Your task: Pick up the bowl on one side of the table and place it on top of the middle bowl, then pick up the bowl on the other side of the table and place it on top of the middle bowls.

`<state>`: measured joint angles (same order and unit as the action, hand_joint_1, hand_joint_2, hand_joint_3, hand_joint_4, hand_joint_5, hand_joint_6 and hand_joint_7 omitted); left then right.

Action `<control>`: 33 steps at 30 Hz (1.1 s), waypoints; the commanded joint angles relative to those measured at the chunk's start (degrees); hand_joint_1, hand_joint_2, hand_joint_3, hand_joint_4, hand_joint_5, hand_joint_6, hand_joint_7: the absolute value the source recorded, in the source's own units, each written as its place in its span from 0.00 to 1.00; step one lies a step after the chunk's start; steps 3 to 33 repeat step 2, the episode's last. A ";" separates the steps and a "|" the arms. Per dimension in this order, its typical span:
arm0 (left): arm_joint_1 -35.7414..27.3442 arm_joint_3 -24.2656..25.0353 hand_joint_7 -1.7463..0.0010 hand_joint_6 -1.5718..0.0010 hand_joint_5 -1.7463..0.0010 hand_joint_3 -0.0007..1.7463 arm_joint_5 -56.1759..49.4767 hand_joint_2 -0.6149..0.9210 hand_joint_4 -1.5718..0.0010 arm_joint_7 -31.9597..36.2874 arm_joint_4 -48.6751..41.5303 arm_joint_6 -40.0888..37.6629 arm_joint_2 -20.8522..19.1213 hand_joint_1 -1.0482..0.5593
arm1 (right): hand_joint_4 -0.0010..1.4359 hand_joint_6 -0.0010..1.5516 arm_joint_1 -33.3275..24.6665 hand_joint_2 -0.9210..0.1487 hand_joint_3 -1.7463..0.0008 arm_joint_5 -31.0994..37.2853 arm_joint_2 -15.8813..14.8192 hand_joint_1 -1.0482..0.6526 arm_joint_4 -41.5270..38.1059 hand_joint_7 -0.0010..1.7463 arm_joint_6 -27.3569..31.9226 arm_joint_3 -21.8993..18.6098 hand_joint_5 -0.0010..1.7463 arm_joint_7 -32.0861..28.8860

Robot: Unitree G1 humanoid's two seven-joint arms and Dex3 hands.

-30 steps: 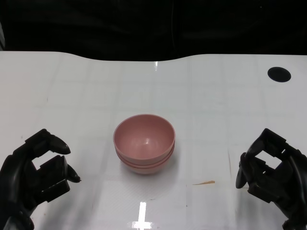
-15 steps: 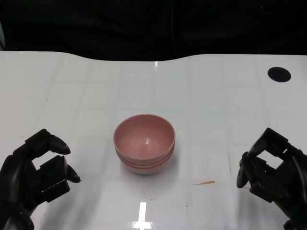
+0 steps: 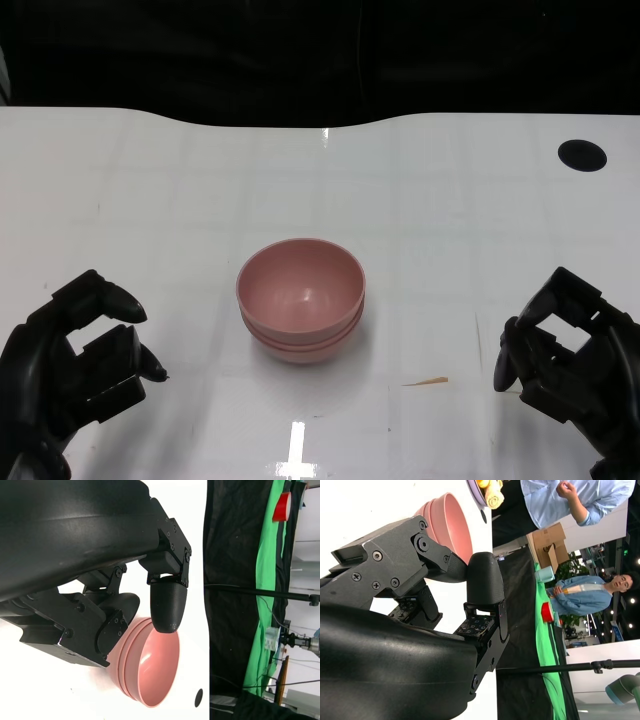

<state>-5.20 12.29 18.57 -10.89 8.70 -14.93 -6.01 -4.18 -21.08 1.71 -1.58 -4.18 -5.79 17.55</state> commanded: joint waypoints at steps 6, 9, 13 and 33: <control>-0.05 0.30 0.00 0.62 0.00 0.71 -0.43 0.82 0.53 -0.20 -0.18 0.40 -1.09 0.67 | 0.60 0.45 0.14 0.31 0.42 0.35 -0.17 0.53 -0.15 0.90 -0.43 -0.41 1.00 -0.42; -0.05 0.30 0.00 0.62 0.00 0.71 -0.43 0.82 0.53 -0.20 -0.18 0.40 -1.09 0.67 | 0.60 0.45 0.14 0.31 0.42 0.35 -0.17 0.53 -0.15 0.90 -0.43 -0.41 1.00 -0.42; -0.05 0.30 0.00 0.62 0.00 0.71 -0.43 0.82 0.53 -0.20 -0.18 0.40 -1.09 0.67 | 0.60 0.45 0.14 0.31 0.42 0.35 -0.17 0.53 -0.15 0.90 -0.43 -0.41 1.00 -0.42; -0.05 0.30 0.00 0.62 0.00 0.71 -0.43 0.82 0.53 -0.20 -0.18 0.40 -1.09 0.67 | 0.60 0.45 0.14 0.31 0.42 0.35 -0.17 0.53 -0.15 0.90 -0.43 -0.41 1.00 -0.42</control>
